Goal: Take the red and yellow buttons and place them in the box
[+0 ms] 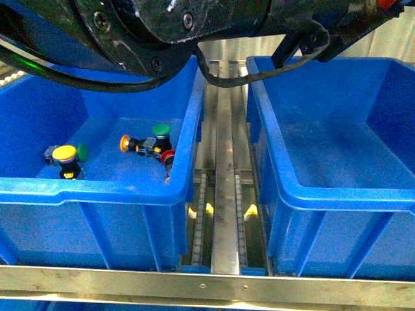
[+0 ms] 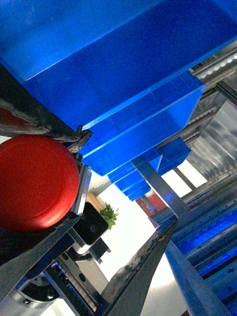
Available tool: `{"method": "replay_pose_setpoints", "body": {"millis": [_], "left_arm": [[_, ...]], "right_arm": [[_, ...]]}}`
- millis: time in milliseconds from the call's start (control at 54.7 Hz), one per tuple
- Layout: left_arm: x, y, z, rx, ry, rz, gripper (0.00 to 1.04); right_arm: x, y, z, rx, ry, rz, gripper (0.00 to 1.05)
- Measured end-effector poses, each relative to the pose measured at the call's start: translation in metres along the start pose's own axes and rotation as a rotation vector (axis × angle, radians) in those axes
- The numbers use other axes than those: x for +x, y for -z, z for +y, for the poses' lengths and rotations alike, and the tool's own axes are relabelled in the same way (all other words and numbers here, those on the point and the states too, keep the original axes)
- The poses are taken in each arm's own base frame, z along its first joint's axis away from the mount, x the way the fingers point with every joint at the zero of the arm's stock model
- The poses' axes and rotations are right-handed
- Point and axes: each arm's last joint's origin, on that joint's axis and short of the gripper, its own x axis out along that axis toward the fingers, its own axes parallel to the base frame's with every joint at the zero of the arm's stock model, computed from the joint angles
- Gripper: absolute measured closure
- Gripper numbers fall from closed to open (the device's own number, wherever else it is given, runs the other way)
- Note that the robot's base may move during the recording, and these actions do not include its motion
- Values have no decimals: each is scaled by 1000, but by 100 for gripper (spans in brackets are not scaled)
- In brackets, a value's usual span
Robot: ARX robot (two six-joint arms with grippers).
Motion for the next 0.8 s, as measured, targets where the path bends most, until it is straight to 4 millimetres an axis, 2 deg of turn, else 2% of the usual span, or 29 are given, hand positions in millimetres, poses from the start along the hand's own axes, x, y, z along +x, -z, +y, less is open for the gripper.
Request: {"method": "replay_pose_setpoints", "body": {"millis": [274, 549, 622, 805], "left_arm": [[5, 1, 0, -2, 6, 1, 71], [11, -3, -2, 3, 15, -3, 71], [13, -4, -4, 6, 16, -7, 71], [17, -1, -2, 3, 11, -3, 72]], "right_arm": [[-1, 1, 3, -4, 2, -1, 8], [-2, 3, 1, -29, 27, -8, 49], [-2, 3, 0, -32, 31, -11, 63], [-4, 0, 0, -39, 39, -30, 67]]}}
